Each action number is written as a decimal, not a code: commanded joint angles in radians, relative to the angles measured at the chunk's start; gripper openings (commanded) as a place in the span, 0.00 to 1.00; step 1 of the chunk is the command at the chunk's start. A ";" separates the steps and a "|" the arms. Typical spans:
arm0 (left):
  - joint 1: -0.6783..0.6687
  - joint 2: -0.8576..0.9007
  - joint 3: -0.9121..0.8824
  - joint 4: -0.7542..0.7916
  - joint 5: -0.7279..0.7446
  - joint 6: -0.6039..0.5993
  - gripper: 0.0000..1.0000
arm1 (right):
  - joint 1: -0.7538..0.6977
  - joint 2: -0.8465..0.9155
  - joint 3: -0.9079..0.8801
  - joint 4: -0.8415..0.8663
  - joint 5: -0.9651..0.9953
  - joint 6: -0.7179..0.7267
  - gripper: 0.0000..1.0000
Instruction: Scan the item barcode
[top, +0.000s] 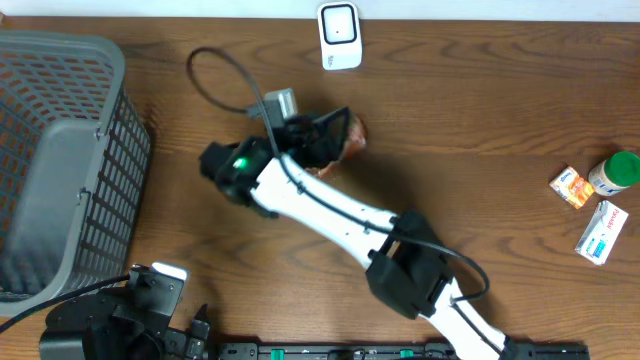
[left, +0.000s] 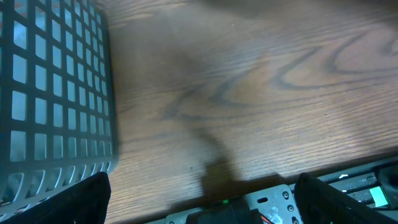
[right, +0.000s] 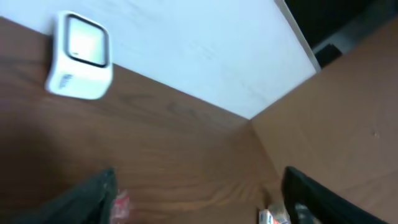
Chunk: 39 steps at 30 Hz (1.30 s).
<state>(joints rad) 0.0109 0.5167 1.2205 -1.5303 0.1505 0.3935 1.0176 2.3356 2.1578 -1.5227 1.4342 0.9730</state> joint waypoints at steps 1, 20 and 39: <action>-0.004 -0.003 0.006 -0.002 -0.003 0.006 0.95 | 0.035 0.014 -0.002 0.001 0.043 -0.010 0.86; -0.004 -0.003 0.006 -0.002 -0.003 0.006 0.95 | -0.235 0.023 -0.002 0.378 -0.930 -0.677 0.99; -0.004 -0.003 0.006 -0.002 -0.003 0.006 0.95 | -0.283 0.024 -0.002 0.407 -1.395 -0.391 0.99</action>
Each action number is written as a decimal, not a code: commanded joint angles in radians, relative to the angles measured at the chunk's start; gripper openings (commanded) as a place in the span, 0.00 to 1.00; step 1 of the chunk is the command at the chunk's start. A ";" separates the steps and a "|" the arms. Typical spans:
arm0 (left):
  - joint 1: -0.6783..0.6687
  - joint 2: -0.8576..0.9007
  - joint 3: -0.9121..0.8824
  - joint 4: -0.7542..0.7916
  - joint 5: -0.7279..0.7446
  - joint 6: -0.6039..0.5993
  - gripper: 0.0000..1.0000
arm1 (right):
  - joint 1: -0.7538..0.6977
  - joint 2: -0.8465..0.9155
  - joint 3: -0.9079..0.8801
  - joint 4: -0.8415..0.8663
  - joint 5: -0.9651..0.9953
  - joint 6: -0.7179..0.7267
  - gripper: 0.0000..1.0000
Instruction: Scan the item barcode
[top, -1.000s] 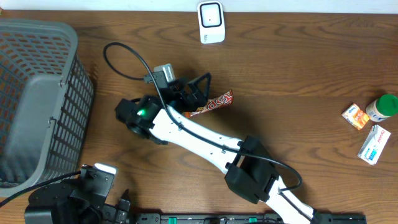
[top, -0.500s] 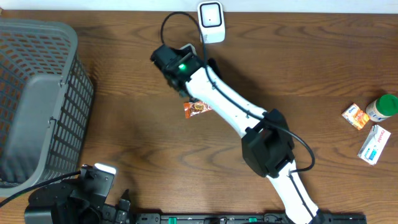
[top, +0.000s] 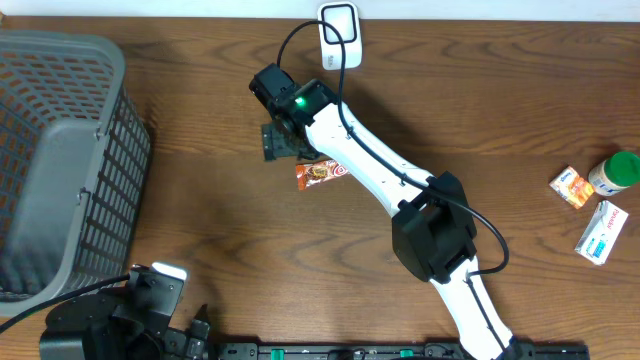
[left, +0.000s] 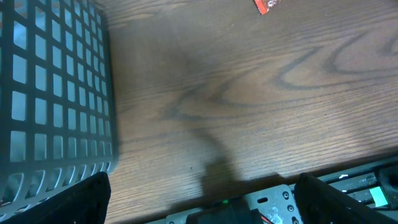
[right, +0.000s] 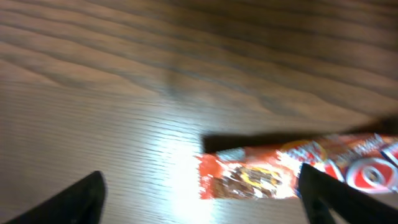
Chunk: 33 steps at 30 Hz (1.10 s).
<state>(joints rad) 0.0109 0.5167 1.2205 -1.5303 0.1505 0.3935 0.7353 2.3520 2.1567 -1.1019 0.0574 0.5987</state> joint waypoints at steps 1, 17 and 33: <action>-0.004 -0.003 0.006 -0.002 -0.003 0.006 0.95 | -0.001 0.007 -0.001 -0.063 0.016 0.086 0.99; -0.004 -0.003 0.006 -0.002 -0.003 0.006 0.95 | 0.025 0.012 -0.003 -0.166 -0.077 0.827 0.99; -0.004 -0.003 0.006 -0.002 -0.003 0.006 0.95 | -0.031 0.121 -0.003 -0.045 -0.179 1.084 0.84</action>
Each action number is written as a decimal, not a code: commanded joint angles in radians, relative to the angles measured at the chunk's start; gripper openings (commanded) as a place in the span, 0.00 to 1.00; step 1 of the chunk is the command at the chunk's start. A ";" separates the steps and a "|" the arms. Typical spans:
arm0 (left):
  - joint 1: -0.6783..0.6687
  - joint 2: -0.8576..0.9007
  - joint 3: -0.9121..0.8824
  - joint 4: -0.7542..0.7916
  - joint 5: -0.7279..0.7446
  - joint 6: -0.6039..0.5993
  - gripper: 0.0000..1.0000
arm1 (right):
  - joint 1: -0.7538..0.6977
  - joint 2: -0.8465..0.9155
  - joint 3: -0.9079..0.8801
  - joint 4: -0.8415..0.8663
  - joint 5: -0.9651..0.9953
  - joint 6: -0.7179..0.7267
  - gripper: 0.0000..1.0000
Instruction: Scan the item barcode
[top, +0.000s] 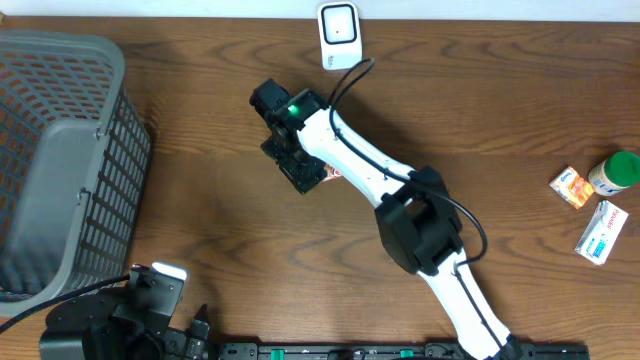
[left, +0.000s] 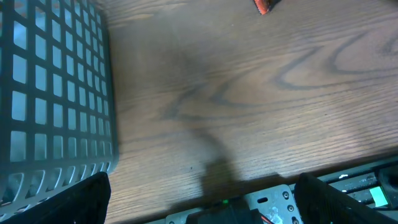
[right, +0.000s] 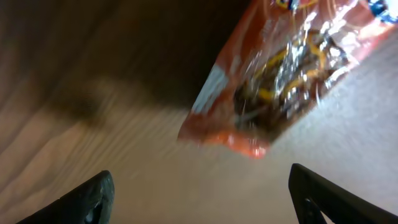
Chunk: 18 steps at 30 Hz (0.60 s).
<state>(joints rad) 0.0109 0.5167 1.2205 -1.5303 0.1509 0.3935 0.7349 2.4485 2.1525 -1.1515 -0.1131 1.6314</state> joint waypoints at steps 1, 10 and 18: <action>-0.004 -0.003 0.006 -0.002 -0.003 0.006 0.95 | -0.038 0.024 0.002 0.004 -0.009 0.051 0.83; -0.004 -0.003 0.006 -0.002 -0.003 0.006 0.95 | -0.093 0.024 0.002 -0.021 -0.037 0.043 0.65; -0.004 -0.003 0.006 -0.003 -0.003 0.006 0.95 | -0.086 0.026 -0.002 -0.047 -0.049 0.033 0.63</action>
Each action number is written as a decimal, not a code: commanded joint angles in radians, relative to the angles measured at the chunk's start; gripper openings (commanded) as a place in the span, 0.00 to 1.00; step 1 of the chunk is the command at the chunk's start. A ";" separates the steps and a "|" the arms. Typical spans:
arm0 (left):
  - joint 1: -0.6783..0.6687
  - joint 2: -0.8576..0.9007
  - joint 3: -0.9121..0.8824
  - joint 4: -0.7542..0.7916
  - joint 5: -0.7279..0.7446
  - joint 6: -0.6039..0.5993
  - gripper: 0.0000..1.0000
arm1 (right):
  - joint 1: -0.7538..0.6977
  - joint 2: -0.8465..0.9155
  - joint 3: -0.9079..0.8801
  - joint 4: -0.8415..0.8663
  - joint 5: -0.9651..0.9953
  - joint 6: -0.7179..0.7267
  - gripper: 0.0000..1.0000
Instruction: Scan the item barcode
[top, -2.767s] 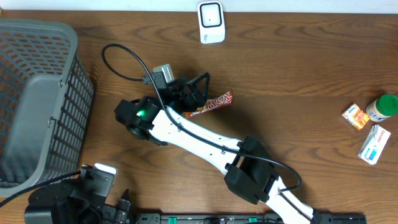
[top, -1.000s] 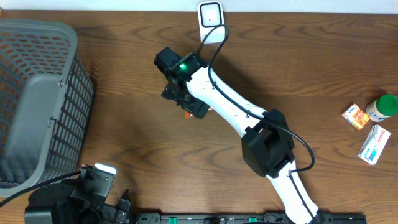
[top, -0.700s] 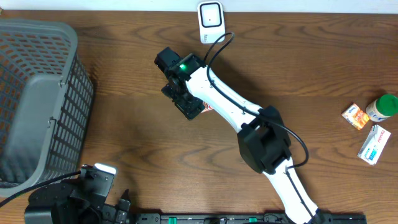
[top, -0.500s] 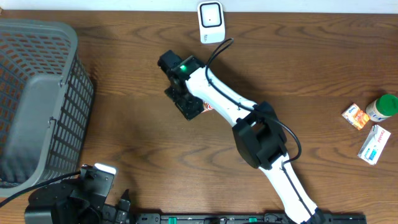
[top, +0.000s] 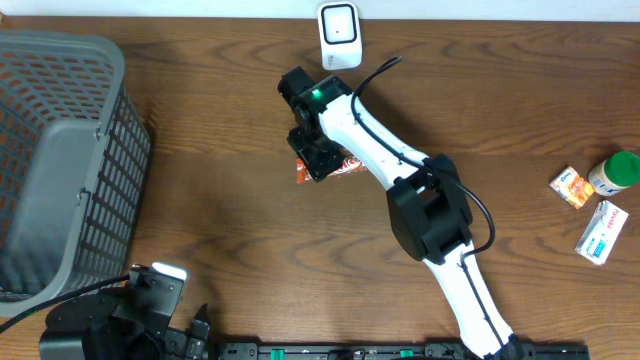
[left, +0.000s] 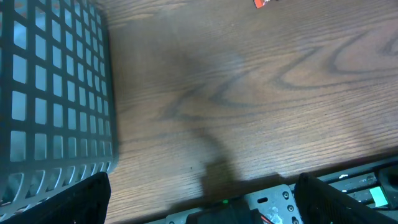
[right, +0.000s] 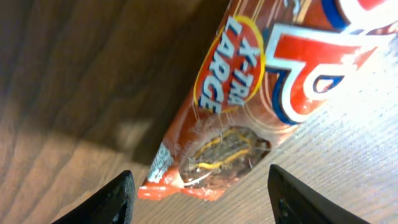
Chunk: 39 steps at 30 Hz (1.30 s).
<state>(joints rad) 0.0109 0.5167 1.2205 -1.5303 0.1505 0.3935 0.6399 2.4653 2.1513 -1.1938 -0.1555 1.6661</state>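
Note:
The item is an orange snack bar wrapper (right: 249, 93) printed "X-TRA LARGE", lying flat on the wooden table (top: 200, 200); it also shows as the wrapper (top: 345, 166) in the overhead view. My right gripper (right: 199, 199) hovers low over its left end, open, with that end of the wrapper between the fingers (right: 115, 199). The white barcode scanner (top: 339, 35) stands at the table's far edge, above the bar. My left gripper (left: 205, 199) is open and parked near the front left corner. A red speck of the wrapper (left: 260, 3) shows at the top of its view.
A grey mesh basket (top: 60, 160) fills the left side and shows as the basket wall (left: 56, 87) in the left wrist view. At the right edge lie a small orange box (top: 571, 186), a green-capped bottle (top: 616, 172) and a white box (top: 601, 232).
My right gripper has shifted right along the bar and come closer to it. The wrapper now fills the wrist view, and the fingers stand a little nearer each other. The left arm is unchanged.
First my right gripper was tilted up towards the scanner, with the bar beside it. Then the bar lay flat on the table, below the open gripper. Then the gripper hung over the bar's left end, and now it sits lower, straddling that end.

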 joint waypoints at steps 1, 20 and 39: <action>-0.004 -0.003 0.006 -0.002 -0.003 0.006 0.95 | 0.009 0.012 -0.001 -0.005 -0.007 -0.002 0.63; -0.004 -0.003 0.006 -0.002 -0.003 0.006 0.95 | 0.000 0.085 -0.001 0.008 -0.023 0.021 0.02; -0.004 -0.003 0.006 -0.002 -0.003 0.006 0.95 | -0.004 0.031 0.012 0.348 -0.845 -1.210 0.01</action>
<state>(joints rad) 0.0109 0.5167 1.2205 -1.5303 0.1505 0.3935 0.6384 2.5053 2.1578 -0.8467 -0.7517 0.8883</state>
